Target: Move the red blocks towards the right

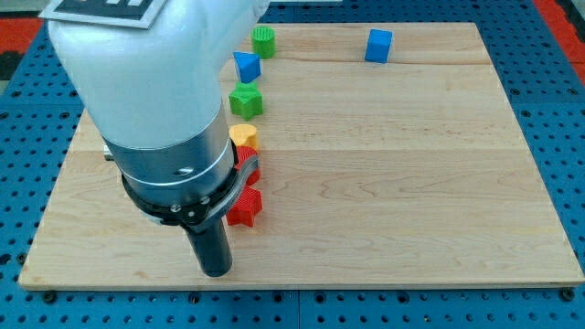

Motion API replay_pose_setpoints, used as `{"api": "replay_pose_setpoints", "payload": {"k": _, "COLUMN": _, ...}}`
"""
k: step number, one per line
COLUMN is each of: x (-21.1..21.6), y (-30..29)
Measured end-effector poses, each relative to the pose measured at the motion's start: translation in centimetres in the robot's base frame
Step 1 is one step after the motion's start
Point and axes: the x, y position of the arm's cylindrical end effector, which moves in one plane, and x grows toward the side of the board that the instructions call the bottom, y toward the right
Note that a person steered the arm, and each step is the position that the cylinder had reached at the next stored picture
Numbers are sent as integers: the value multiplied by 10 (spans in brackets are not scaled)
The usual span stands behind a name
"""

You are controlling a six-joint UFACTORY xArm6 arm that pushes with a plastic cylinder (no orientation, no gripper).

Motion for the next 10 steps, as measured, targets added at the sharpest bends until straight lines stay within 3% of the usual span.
{"api": "replay_pose_setpoints", "payload": {"k": 4, "x": 5, "y": -5}}
{"api": "replay_pose_setpoints", "payload": {"k": 5, "x": -17, "y": 19}}
{"api": "replay_pose_setpoints", "payload": {"k": 8, "x": -57, "y": -12}}
{"api": "replay_pose_setpoints", "payload": {"k": 10, "x": -69, "y": 24}}
